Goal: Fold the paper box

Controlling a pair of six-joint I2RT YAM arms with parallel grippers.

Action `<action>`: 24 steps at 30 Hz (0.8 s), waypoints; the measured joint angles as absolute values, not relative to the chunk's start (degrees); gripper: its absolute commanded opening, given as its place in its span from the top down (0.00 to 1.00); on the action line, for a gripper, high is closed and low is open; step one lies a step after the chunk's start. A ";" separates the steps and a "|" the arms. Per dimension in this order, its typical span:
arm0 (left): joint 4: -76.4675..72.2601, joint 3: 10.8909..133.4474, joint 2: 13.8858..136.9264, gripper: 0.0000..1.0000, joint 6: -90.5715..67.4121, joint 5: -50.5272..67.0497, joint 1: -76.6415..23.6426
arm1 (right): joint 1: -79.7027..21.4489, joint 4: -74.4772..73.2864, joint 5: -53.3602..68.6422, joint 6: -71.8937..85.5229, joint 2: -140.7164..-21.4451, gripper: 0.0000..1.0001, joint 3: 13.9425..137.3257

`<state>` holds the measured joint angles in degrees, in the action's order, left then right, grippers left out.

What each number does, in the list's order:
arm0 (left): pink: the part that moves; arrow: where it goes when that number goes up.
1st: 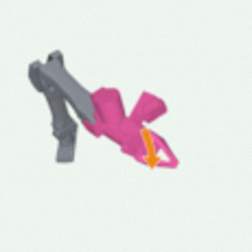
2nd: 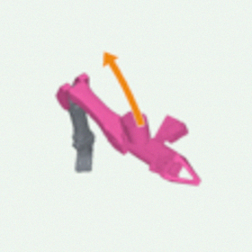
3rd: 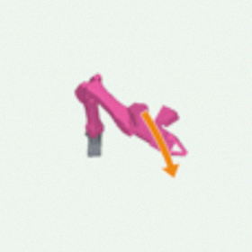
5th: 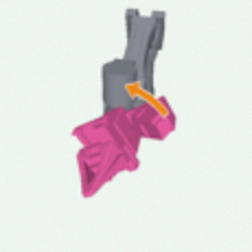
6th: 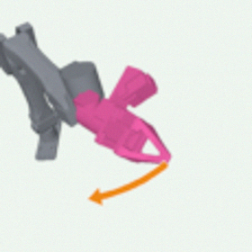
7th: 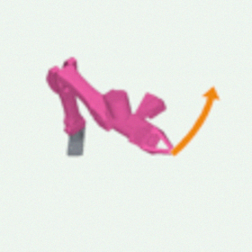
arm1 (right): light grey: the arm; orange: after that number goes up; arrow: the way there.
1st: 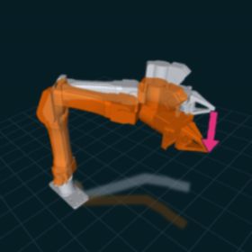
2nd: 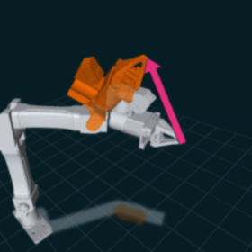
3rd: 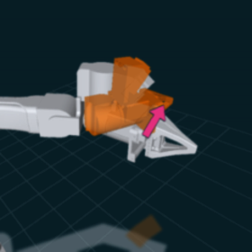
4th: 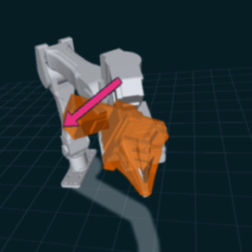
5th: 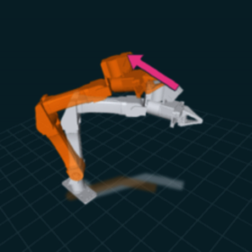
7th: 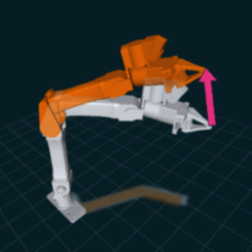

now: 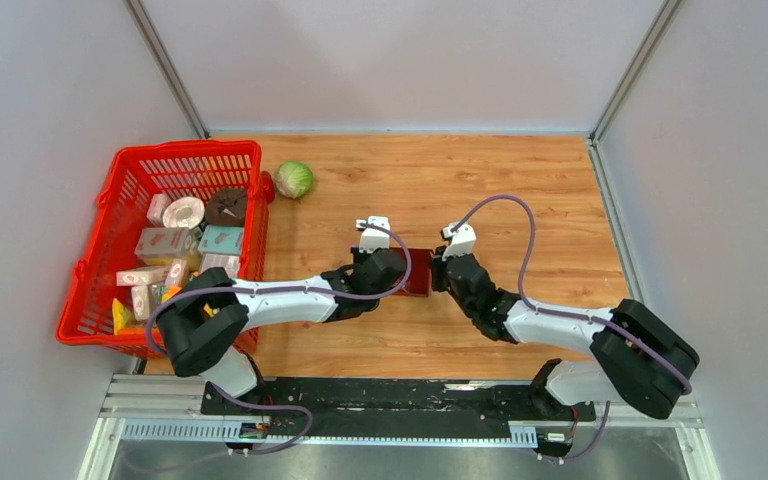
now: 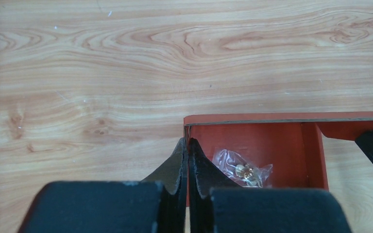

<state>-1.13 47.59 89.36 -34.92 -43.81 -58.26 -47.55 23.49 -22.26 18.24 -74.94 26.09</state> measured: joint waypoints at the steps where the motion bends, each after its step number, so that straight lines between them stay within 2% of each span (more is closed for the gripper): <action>1: -2.55 46.52 89.36 1.00 -35.55 -43.79 -58.28 | -47.86 23.94 -22.92 18.48 -75.00 1.00 25.87; 24: -11.22 40.03 88.27 1.00 -44.86 -45.12 -59.29 | -53.78 23.44 -33.17 32.14 -75.02 1.00 24.38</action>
